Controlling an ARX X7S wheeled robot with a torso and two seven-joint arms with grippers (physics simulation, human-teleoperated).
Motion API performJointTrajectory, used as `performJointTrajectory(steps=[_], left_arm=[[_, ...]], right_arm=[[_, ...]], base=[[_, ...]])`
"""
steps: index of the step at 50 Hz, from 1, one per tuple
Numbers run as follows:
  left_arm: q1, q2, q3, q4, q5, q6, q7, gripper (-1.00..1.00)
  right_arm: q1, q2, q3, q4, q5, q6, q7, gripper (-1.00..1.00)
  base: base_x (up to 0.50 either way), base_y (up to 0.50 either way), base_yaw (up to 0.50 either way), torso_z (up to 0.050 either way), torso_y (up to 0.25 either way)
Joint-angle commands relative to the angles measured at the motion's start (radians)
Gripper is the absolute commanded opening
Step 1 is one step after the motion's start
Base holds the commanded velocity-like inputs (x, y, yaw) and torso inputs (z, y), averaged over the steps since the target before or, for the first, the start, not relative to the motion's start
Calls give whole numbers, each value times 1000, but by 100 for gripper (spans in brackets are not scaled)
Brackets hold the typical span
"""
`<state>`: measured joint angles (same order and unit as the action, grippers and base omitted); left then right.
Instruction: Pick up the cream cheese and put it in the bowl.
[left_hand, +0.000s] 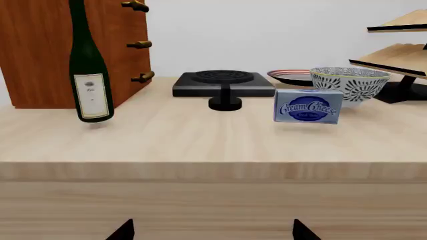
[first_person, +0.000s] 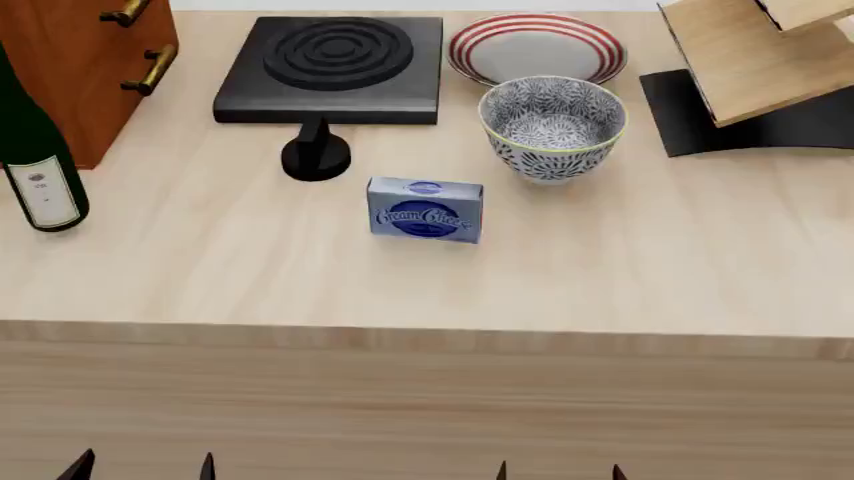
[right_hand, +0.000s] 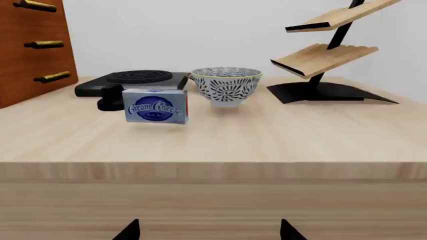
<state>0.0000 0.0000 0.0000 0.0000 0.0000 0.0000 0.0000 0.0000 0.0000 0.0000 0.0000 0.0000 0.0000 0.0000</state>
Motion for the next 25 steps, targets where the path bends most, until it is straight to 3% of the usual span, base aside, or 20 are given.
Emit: performJointTrajectory(steps=[1,4,7,8,11,15,25], left_arm=[[0,-10,11,0,-10,0,-11,100],[15,-22,24,25,-19,-5,-24,100],[25,-35,34,51,-29,-10,-33,100],[12,-37,34,45,-24,-15,-45,100],[13,-44,38,44,-34,-13,-56,100],[14,-59,49,37,-64,-5,-33,100],[8,-74,60,34,-86,-19,-48,100]], right_arm=[[0,9,-13,0,9,0,13,100],[-9,21,-31,-35,11,58,25,100],[-30,32,-57,-52,-5,13,44,100],[-32,40,-37,-122,52,92,24,100],[-34,49,-42,-126,66,93,25,100],[-33,54,-53,-96,60,50,40,100],[-35,69,-73,-86,71,38,58,100]], base=[[0,0,0,0,0],[0,0,0,0,0],[0,0,0,0,0],[0,0,0,0,0],[0,-457,0,0,0],[0,10,0,5,0],[0,1,0,48,0]])
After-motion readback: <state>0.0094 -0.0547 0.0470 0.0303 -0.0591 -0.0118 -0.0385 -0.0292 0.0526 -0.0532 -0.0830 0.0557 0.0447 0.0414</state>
